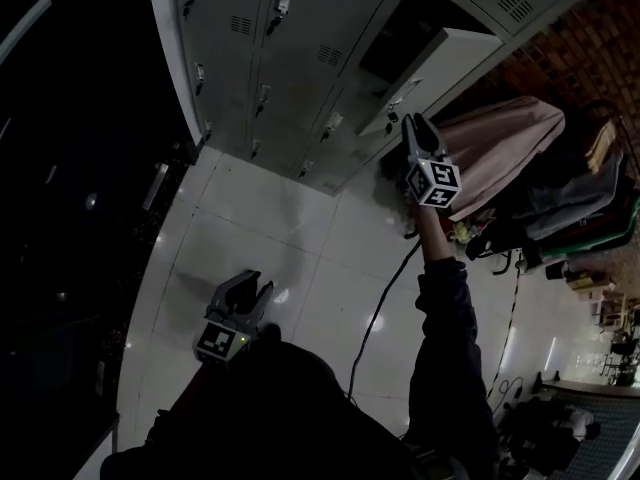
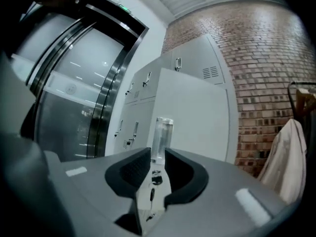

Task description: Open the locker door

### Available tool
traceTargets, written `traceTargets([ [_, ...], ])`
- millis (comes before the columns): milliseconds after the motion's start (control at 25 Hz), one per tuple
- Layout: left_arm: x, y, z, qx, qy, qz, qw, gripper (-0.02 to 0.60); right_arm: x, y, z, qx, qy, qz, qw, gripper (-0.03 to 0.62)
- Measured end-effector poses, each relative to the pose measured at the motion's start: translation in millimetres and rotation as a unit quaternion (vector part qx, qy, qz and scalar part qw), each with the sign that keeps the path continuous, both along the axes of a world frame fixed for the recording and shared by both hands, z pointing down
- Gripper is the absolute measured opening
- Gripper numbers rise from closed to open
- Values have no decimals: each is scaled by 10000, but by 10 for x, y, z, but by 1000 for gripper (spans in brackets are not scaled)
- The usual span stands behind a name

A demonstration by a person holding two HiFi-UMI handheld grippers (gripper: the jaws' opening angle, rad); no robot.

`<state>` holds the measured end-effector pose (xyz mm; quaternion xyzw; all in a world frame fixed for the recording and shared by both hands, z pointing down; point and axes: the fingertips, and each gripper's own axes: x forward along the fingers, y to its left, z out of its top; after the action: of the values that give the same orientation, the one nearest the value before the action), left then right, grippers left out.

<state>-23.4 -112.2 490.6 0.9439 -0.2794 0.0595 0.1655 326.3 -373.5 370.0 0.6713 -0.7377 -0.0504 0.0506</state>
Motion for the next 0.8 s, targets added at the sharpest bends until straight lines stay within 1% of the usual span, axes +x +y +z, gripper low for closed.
traceTargets([
  [80, 50, 159, -35, 72, -7, 52, 10000, 129, 134, 355, 2, -26, 39, 170, 9998, 76],
  [160, 77, 340, -75, 141, -17, 68, 9999, 129, 176, 739, -50, 104, -115, 321, 9994, 64],
  [280, 102, 599, -140, 204, -50, 105, 9997, 129, 1, 1420, -62, 348, -525, 332, 9975, 64],
  [400, 128, 815, -203, 341, -36, 185, 9992, 129, -369, 2193, 116, 382, -847, 278, 9953, 61],
  [560, 162, 1083, -222, 364, -20, 257, 9990, 129, -1008, 3251, 514, 81, -1341, 211, 9907, 53],
  [680, 222, 1256, -267, 421, -49, 367, 9984, 129, -1437, 3915, 744, -201, -1255, 136, 9918, 32],
  [800, 326, 1399, -305, 496, -70, 558, 9972, 129, -1775, 4366, 660, -139, -1134, 95, 9934, 23],
])
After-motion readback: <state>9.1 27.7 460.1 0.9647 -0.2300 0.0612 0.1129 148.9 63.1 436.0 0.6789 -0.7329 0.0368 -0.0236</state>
